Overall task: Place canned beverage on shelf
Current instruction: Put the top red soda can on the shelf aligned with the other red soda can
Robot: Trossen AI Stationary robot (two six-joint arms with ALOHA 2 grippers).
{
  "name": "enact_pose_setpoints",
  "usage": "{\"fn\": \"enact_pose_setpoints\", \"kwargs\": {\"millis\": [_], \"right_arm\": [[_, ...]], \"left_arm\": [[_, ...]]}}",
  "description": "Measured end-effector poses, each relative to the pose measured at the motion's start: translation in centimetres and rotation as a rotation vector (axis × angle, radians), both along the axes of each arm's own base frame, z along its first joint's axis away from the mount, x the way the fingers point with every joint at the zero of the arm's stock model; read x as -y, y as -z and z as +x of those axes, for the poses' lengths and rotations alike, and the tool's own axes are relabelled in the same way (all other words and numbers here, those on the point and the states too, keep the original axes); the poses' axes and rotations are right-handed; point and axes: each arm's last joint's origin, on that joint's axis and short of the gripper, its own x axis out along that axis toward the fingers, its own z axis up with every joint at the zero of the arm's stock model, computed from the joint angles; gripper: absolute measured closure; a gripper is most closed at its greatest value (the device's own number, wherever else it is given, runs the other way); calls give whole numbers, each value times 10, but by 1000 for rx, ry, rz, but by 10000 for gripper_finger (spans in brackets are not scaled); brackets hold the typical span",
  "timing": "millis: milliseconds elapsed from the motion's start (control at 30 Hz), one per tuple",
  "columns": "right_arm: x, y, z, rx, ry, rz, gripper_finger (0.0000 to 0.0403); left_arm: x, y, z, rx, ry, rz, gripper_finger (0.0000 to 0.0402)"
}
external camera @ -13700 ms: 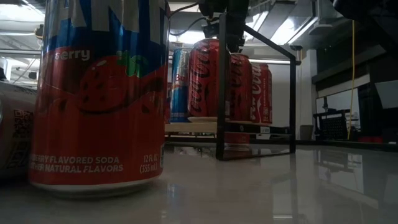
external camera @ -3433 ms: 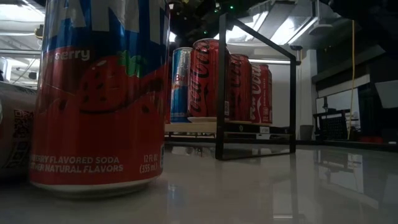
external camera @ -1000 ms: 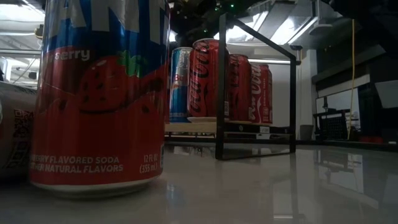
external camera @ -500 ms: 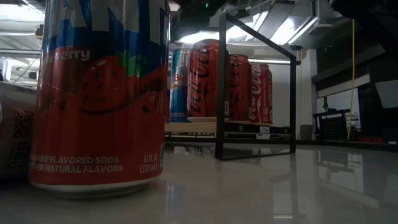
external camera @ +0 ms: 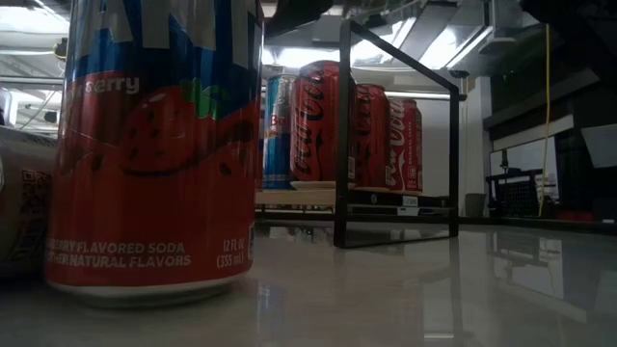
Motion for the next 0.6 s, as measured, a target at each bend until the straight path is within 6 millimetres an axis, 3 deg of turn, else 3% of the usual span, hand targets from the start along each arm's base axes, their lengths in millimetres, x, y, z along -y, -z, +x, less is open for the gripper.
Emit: {"fn": "enact_pose_setpoints", "kwargs": {"millis": [300,600], "right_arm": [[0,0,0,-2,2,-1,56],[0,0,0,-2,2,-1,56]], "left_arm": [[-1,25,18,-198,36,218,251],[-9,42,29,-268,-17,235,251]]}}
